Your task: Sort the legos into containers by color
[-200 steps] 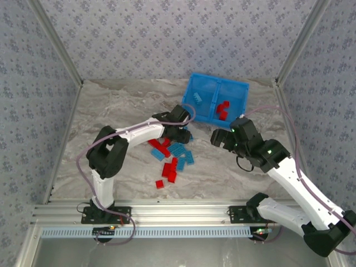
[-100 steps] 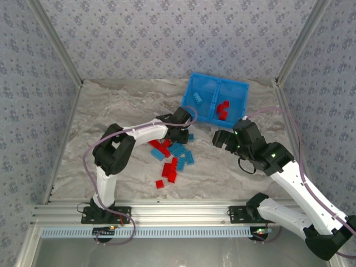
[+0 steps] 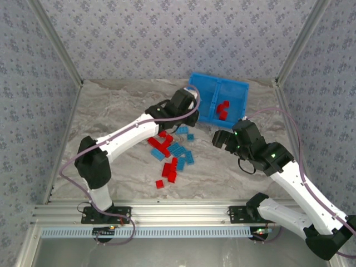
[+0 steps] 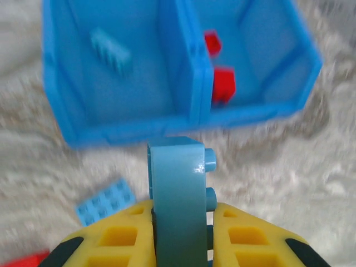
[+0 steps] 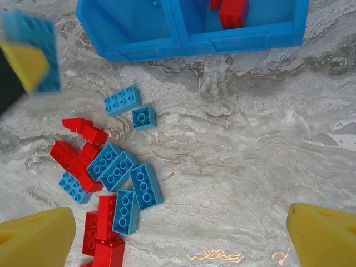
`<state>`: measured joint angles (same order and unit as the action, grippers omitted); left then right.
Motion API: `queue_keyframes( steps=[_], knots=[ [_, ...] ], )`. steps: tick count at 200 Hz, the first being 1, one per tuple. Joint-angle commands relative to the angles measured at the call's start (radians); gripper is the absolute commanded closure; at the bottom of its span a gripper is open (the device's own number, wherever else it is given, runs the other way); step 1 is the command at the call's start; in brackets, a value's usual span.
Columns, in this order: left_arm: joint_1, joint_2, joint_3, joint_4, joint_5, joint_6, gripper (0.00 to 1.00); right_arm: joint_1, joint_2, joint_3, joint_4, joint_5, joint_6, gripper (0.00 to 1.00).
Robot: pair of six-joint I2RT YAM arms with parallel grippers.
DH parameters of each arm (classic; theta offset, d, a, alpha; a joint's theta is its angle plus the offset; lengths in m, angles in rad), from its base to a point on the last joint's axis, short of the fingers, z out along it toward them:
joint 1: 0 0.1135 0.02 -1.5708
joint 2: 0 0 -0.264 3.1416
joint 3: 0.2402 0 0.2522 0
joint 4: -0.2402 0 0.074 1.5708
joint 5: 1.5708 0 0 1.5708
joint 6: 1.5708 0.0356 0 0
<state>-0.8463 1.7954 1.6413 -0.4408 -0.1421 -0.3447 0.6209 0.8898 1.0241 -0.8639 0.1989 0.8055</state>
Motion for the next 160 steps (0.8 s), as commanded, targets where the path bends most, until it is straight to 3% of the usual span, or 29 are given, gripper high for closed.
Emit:
queue_keyframes(
  steps=[1, 26, 60, 87, 117, 160],
  knots=[
    [0.007, 0.102, 0.117, 0.028, -0.104, 0.093, 0.86, 0.009, -0.009, 0.004, -0.010, 0.016, 0.024, 0.00],
    [0.028, 0.277, 0.301, 0.021, -0.136, 0.113, 0.86, 0.014, -0.015, 0.008, -0.025, 0.019, 0.030, 0.00],
    [0.055, 0.541, 0.669, -0.122, -0.187, 0.080, 0.87, 0.021, -0.043, 0.007, -0.046, 0.036, 0.039, 0.00],
    [0.070, 0.685, 0.845, -0.184, -0.180, 0.054, 0.86, 0.022, -0.062, 0.006, -0.064, 0.046, 0.038, 0.00],
    [0.087, 0.778, 0.925, -0.221, -0.141, 0.012, 0.79, 0.025, -0.073, 0.005, -0.072, 0.048, 0.044, 0.00],
    [0.089, 0.781, 0.927, -0.207, -0.085, 0.014, 0.61, 0.029, -0.083, 0.001, -0.076, 0.049, 0.051, 0.00]
  ],
)
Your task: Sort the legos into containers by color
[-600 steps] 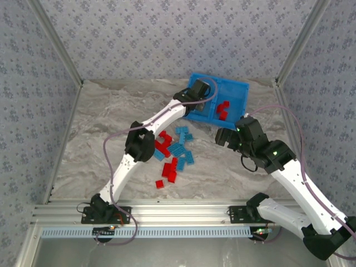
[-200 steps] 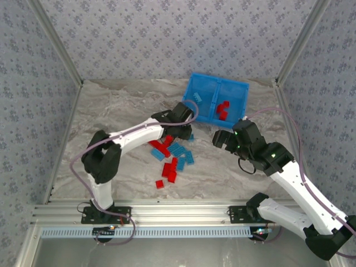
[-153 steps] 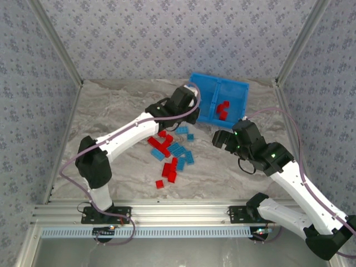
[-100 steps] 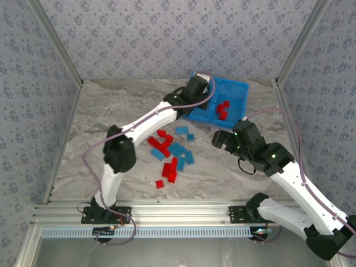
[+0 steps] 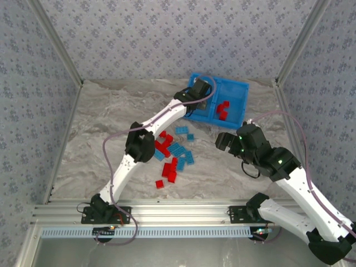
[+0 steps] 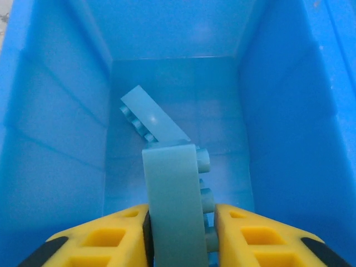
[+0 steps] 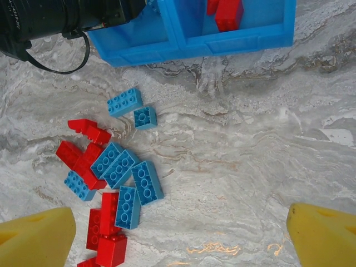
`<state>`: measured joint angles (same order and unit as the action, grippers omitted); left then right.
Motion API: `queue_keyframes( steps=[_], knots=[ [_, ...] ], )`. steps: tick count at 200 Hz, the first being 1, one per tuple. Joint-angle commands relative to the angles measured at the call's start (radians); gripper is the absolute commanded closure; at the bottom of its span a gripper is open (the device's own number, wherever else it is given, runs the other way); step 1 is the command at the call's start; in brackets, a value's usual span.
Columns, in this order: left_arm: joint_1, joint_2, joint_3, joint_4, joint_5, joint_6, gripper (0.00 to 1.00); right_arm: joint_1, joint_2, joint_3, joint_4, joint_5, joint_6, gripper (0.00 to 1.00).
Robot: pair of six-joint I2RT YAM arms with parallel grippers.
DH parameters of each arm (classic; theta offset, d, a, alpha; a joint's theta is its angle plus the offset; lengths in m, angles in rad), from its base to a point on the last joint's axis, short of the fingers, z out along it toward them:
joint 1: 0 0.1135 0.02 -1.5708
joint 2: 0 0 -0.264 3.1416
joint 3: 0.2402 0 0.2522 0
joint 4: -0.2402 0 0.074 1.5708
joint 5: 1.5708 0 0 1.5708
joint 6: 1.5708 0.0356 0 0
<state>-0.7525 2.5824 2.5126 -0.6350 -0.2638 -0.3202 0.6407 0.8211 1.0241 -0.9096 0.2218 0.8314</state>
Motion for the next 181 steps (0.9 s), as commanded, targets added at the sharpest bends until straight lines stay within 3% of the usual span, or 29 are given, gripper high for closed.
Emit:
queue_keyframes(
  steps=[1, 46, 73, 129, 181],
  knots=[
    [-0.005, -0.007, 0.055, -0.012, 0.036, -0.010, 0.61, 0.009, -0.013, 0.001, -0.031, 0.027, 0.025, 0.00],
    [-0.007, -0.112, 0.043, -0.014, 0.064, -0.013, 0.55, 0.010, -0.010, -0.003, -0.030, 0.036, 0.023, 0.00],
    [-0.010, -0.263, -0.038, -0.014, 0.080, -0.018, 0.54, 0.015, 0.011, -0.011, -0.003, 0.026, -0.008, 0.00],
    [-0.006, -0.865, -0.681, 0.155, 0.086, 0.047, 0.51, 0.058, 0.259, 0.019, 0.143, -0.073, -0.144, 0.00],
    [-0.005, -1.342, -1.171, 0.052, 0.054, 0.051, 0.36, 0.074, 0.625, 0.143, 0.235, -0.134, -0.193, 0.00]
  ],
)
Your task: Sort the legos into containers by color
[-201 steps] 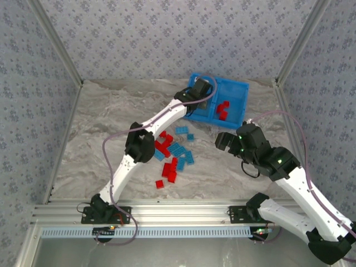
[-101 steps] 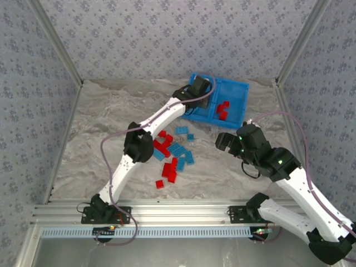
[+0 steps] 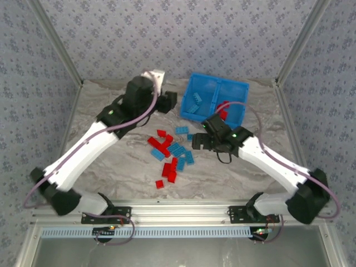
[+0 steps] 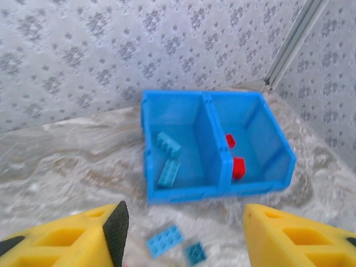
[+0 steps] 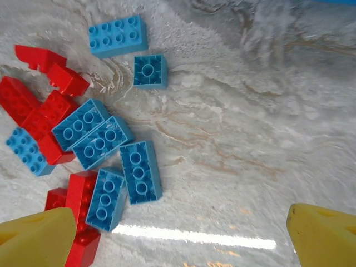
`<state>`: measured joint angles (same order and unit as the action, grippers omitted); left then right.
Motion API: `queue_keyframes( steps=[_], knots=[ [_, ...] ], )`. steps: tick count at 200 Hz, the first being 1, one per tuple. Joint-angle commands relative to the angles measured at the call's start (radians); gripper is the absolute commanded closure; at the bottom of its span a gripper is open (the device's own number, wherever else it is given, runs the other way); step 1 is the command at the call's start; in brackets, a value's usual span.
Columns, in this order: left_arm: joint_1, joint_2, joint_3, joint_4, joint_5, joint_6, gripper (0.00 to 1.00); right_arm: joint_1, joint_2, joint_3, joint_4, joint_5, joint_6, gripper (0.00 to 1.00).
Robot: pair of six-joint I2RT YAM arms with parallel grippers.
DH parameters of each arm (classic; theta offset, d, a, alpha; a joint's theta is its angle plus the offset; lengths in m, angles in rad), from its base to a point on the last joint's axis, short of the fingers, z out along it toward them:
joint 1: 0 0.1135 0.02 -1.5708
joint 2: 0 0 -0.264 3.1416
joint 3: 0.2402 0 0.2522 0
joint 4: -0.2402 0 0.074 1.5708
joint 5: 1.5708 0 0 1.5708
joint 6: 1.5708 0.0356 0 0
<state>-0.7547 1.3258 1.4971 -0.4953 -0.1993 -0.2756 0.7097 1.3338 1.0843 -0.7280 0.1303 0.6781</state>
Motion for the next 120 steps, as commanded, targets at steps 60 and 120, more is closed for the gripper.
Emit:
queue_keyframes(
  steps=[60, 120],
  knots=[
    [-0.002, -0.414, -0.452, -0.169, 0.035, -0.082, 0.17, -0.020, 0.472, 0.236, 0.160, 0.021, -0.097, 0.08],
    [-0.003, -0.467, -0.506, -0.170, -0.026, -0.126, 0.01, -0.054, 0.685, 0.348, 0.175, 0.032, -0.129, 0.35]
  ],
)
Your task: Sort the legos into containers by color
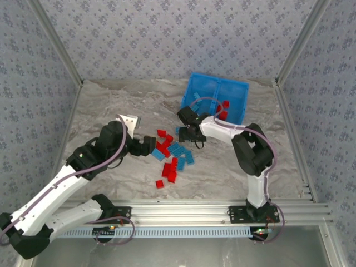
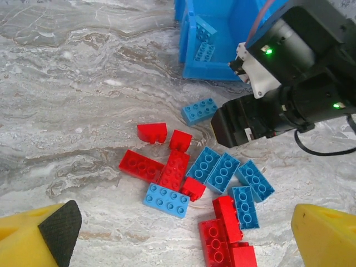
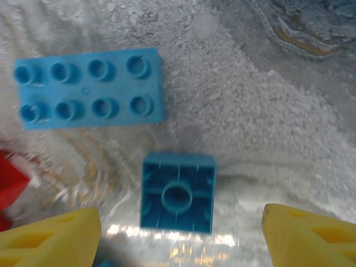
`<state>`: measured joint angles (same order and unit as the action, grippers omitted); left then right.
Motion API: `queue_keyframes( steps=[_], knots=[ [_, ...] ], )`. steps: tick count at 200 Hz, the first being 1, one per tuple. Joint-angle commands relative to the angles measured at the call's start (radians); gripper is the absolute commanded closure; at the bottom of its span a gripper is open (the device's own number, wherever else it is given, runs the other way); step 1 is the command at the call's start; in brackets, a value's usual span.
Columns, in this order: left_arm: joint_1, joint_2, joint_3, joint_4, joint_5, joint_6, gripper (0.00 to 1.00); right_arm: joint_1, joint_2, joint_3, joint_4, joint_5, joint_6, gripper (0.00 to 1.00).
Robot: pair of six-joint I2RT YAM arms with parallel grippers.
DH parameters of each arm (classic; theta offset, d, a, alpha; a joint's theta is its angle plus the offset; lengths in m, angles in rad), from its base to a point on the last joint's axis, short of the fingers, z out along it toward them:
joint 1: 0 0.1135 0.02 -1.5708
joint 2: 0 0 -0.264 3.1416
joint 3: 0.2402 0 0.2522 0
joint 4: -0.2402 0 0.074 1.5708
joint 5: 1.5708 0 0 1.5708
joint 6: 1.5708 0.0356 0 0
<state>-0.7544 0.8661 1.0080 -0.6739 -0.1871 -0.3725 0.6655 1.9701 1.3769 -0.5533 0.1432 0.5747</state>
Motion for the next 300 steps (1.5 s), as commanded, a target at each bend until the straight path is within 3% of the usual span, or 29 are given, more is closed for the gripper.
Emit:
queue_keyframes(
  steps=[1, 44, 77, 126, 184, 227, 268, 300],
  knots=[
    [-0.003, -0.007, -0.017, 0.010, -0.039, -0.030, 0.01, -0.009, 0.049, 0.056, -0.001, 0.019, -0.025, 0.36],
    [-0.003, 0.003, -0.026, 0.038, -0.049, -0.034, 0.01, -0.012, 0.015, 0.012, 0.008, 0.010, -0.017, 0.65],
    [-0.003, 0.004, -0.033, 0.057, -0.044, -0.029, 0.01, -0.005, -0.137, -0.046, 0.009, 0.042, -0.020, 0.72],
    [-0.003, 0.001, -0.019, 0.030, -0.032, -0.015, 0.01, -0.014, -0.275, 0.067, -0.006, 0.144, -0.119, 0.69],
    [-0.004, -0.022, -0.035, 0.013, -0.001, -0.040, 0.01, -0.175, 0.053, 0.483, -0.151, 0.098, -0.225, 0.69],
    [-0.003, -0.068, -0.041, -0.029, -0.022, -0.061, 0.01, -0.225, 0.287, 0.737, -0.244, 0.042, -0.261, 0.67],
    [-0.005, -0.069, -0.065, -0.020, -0.007, -0.068, 0.01, -0.236, 0.395, 0.930, -0.315, 0.018, -0.289, 0.55],
    [-0.004, -0.005, -0.077, -0.010, 0.060, -0.030, 0.01, -0.238, 0.380, 0.992, -0.363, 0.041, -0.301, 0.46]
  ],
)
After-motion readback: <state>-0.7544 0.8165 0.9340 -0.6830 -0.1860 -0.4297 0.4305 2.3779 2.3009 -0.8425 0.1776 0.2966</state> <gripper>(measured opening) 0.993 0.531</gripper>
